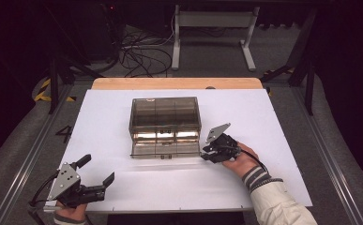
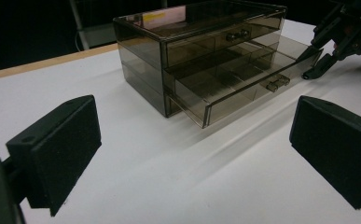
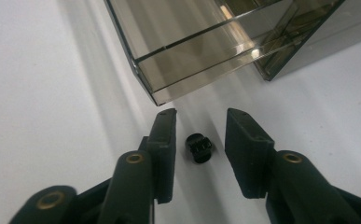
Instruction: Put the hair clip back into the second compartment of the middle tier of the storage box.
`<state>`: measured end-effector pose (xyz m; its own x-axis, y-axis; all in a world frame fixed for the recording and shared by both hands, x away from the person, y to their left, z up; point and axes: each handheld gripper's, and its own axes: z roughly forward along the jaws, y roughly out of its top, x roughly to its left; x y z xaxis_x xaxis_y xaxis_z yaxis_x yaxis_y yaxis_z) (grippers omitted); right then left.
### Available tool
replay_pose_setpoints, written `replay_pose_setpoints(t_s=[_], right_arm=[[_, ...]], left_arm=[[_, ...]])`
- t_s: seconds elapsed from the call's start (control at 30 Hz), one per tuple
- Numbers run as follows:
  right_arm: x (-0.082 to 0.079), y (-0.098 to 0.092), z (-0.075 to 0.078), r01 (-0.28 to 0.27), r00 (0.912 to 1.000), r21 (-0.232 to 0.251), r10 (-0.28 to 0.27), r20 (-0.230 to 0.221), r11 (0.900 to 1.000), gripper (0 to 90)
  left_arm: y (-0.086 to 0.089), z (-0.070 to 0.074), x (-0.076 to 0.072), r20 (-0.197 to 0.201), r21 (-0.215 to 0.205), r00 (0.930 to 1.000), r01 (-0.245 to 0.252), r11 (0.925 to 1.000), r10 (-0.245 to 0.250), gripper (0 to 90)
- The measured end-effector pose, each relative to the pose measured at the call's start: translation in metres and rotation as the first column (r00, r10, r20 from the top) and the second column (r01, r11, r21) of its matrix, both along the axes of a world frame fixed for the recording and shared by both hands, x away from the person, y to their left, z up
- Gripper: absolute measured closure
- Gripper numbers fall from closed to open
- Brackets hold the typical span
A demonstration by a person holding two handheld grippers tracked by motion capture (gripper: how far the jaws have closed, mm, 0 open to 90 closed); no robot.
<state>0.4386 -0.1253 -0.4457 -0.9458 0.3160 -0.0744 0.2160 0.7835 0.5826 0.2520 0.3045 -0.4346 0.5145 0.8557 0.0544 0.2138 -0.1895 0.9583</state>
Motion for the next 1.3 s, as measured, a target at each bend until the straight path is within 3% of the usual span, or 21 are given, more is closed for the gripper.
replay_pose_setpoints(t_s=[0.33,0.7,1.3], right_arm=[[0.001,0.001,-0.002,-0.001,1.0,-0.017,0.001,-0.008,1.0,77.9],[0.0,-0.001,0.0,0.012,0.9999,-0.014,-0.012,-0.006,1.0,79.4],[-0.014,-0.016,0.025,0.06,0.9956,0.08,-0.065,0.068,0.995,79.4]], left_arm=[[0.0,0.0,0.0,-0.003,0.0,1.0,0.003,1.0,-0.003,2.7],[0.0,0.0,0.0,-0.002,-0.003,1.0,0.002,1.0,-0.002,2.7],[0.0,0.0,0.0,0.002,-0.005,1.0,0.001,1.0,-0.001,2.7]])
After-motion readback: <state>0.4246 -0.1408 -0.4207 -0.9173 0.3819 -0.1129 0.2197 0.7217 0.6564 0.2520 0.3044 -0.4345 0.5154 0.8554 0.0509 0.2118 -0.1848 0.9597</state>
